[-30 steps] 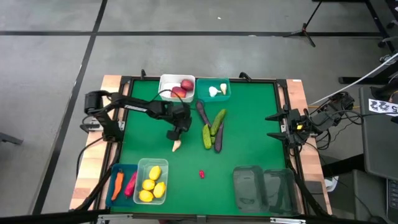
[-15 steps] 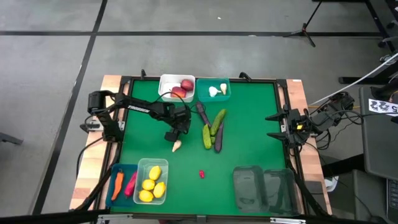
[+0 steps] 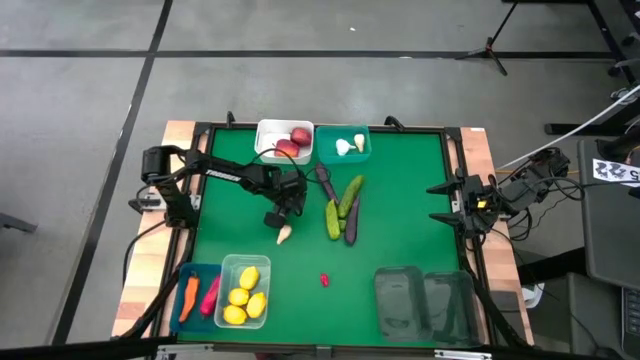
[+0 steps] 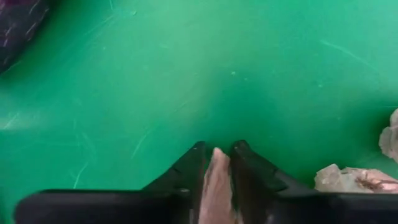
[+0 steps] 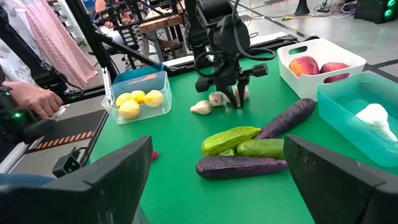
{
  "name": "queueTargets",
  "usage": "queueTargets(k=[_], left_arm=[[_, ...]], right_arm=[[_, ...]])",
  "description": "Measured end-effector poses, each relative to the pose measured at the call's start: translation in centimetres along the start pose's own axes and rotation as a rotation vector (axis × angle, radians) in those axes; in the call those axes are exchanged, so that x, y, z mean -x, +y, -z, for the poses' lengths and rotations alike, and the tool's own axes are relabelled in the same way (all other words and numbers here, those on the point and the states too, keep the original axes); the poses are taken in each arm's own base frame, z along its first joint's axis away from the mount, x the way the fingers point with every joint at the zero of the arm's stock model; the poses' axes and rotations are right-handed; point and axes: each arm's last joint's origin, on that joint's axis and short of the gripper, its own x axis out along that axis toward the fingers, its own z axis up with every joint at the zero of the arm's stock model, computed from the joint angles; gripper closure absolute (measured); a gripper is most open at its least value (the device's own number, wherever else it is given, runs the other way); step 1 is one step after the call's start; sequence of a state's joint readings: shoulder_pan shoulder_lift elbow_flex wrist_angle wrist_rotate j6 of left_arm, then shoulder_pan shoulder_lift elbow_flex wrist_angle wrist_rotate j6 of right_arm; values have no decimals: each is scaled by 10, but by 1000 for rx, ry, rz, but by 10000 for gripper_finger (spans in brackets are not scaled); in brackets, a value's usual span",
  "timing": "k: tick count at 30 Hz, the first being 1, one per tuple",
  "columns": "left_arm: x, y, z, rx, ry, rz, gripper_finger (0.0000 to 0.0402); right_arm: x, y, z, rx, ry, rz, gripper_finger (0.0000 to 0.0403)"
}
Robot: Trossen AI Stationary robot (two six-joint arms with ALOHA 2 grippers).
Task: Sort produce into baskets
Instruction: Put the white garlic into the green bin
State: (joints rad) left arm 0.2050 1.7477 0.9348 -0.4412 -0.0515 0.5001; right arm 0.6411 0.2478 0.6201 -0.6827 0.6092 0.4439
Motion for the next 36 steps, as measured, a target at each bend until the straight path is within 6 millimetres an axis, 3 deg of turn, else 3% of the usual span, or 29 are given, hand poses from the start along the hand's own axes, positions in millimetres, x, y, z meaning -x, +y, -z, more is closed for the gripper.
queueTargets(k=[7, 11, 17, 24, 29, 36], left_arm=[[0, 1, 0, 18, 10, -27, 394], [4, 5, -6, 41, 5, -49, 398], [22, 23, -29, 64, -55, -176, 400], [50, 62, -62, 181, -357, -393, 400], [64, 99, -68, 372, -644, -545, 401], [45, 138, -56, 673, -835, -579, 401]], right_arm=[[0, 0, 0, -5, 0, 0, 42], [0, 0, 0, -5, 0, 0, 42], [0, 0, 0, -5, 0, 0, 42], [0, 0, 0, -4, 0, 0, 42], [0, 0, 0, -4, 0, 0, 42], [0, 0, 0, -4, 1, 1, 42]])
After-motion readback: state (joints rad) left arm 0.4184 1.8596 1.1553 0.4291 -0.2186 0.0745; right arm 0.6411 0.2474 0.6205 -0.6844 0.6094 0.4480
